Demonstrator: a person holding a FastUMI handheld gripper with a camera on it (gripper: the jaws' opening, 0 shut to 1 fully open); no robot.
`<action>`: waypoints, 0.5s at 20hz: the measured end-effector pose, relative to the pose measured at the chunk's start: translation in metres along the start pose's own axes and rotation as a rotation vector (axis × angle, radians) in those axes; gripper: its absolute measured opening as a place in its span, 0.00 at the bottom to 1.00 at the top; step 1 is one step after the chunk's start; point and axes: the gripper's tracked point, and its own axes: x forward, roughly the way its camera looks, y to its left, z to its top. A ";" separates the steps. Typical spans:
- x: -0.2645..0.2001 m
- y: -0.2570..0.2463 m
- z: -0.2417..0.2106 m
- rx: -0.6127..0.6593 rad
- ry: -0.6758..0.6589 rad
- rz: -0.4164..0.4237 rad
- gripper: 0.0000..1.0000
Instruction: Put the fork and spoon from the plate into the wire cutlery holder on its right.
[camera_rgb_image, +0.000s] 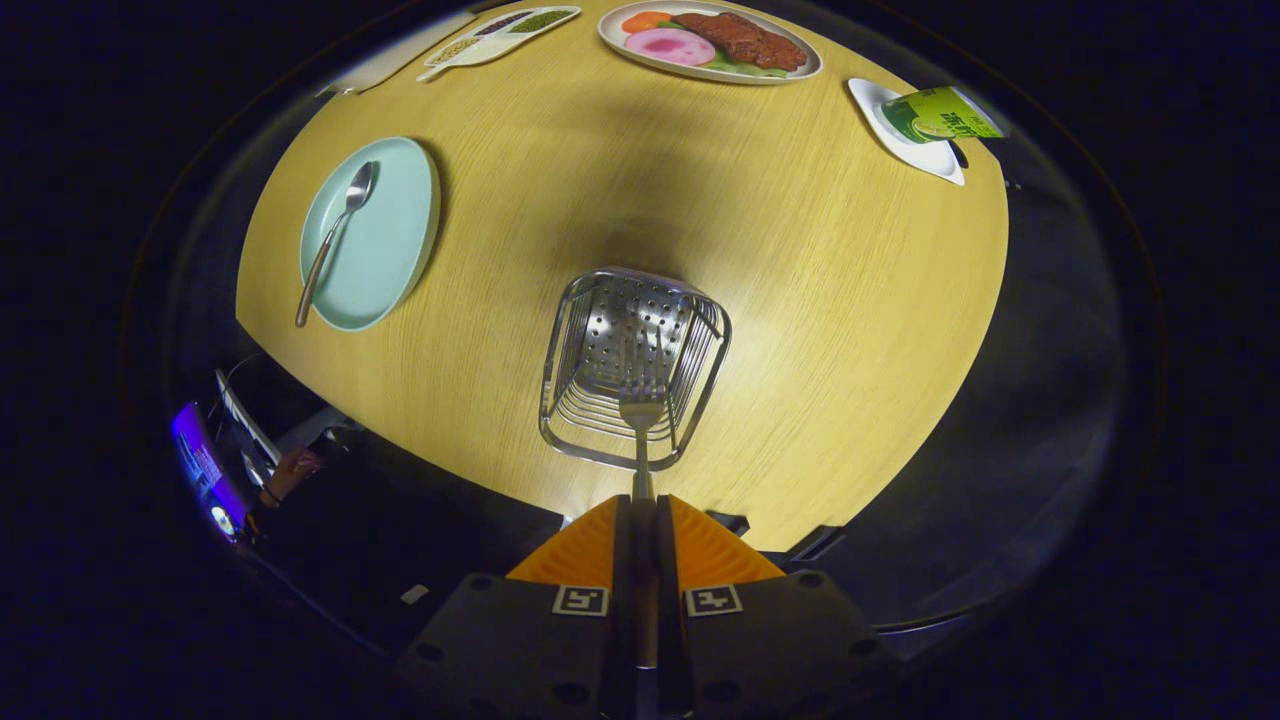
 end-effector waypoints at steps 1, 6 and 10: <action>0.001 -0.001 0.000 0.005 -0.002 -0.001 0.16; -0.007 -0.008 0.010 0.012 -0.129 -0.026 0.42; -0.041 -0.001 0.020 0.056 -0.393 -0.070 0.50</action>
